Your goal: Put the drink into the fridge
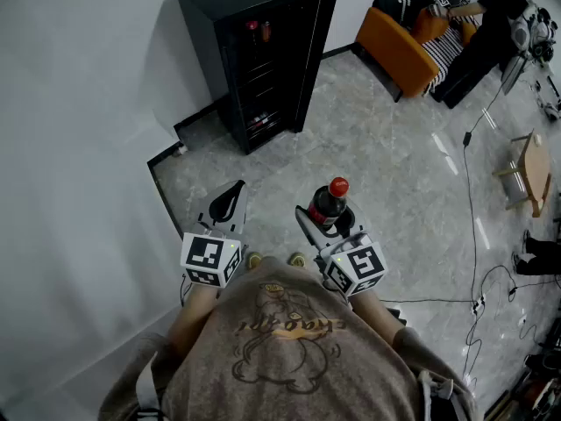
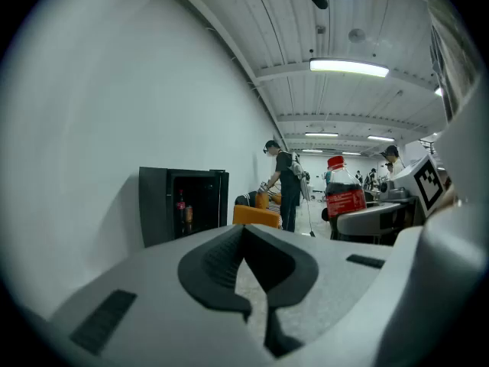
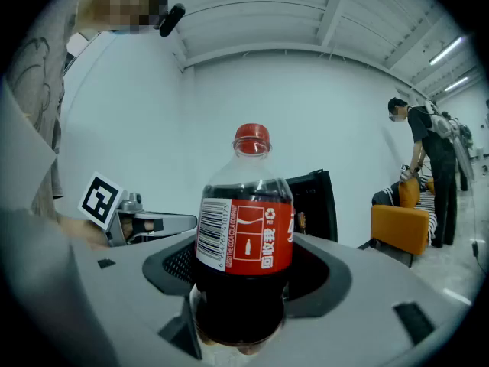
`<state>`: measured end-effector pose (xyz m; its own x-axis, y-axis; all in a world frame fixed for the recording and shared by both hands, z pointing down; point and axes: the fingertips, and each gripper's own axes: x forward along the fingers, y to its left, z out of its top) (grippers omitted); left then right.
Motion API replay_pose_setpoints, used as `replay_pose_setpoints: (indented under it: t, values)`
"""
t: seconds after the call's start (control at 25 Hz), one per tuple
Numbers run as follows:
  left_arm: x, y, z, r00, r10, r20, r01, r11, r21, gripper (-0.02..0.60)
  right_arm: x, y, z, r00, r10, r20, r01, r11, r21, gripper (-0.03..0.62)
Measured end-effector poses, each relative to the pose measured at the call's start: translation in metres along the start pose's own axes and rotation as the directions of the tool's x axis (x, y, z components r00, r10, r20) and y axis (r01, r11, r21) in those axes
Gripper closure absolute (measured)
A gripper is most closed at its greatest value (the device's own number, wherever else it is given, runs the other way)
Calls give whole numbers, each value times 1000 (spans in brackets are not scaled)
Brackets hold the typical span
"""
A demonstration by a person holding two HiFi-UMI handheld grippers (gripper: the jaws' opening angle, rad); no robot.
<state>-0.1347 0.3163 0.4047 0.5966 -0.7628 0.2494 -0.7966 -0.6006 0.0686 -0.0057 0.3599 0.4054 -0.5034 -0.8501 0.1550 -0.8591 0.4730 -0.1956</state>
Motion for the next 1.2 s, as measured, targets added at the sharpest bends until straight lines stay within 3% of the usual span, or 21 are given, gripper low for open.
replay_pose_setpoints:
  t: [0.96,1.2]
  values:
    - [11,5,6,993,-116,10,116,993,12,578,10,11,12,999,-34,16,34,999,-35,279]
    - [32,13,-10,989,-145,-8,145,989,5,578,37,-1,4,1000,-21,15,21,999,-39,279]
